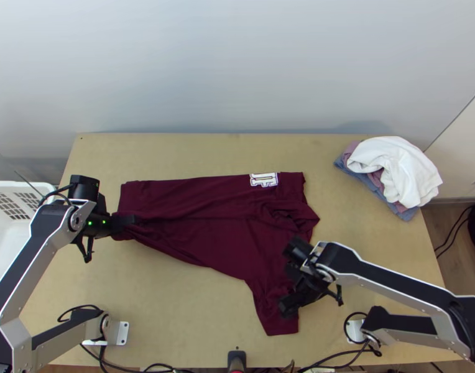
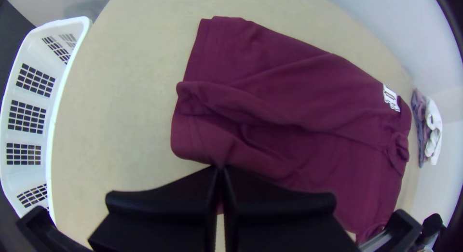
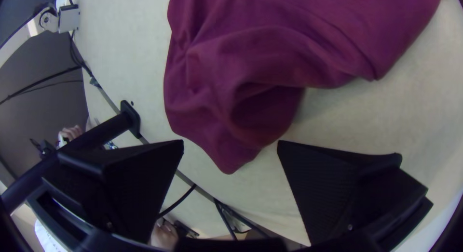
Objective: Fold the t-shirt
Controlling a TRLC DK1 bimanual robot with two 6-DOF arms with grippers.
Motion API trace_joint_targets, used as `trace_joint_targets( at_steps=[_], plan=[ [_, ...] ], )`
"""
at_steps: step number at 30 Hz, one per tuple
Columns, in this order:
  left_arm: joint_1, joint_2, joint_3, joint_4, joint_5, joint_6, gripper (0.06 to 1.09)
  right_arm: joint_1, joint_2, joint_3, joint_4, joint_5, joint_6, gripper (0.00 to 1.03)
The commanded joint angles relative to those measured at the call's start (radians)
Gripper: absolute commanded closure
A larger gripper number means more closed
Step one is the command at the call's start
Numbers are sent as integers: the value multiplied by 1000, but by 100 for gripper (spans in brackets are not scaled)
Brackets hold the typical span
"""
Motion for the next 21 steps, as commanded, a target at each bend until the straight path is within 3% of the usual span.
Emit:
trace_joint_targets(
  at_steps=[1,3,5,9,21],
  plan=[
    [5,6,4,-3,0,1,104,51,53,-39,113,-2,19,22],
    [5,8,4,-3,1,1,104,51,50,-42,134,0,22,32],
    [5,11,6,-3,1,1,104,47,50,-50,167,3,22,48],
    [5,11,6,-3,1,1,104,40,47,-64,223,3,11,96],
    [14,6,12,-12,1,1,104,-113,-54,16,187,1,-21,100]
  ],
)
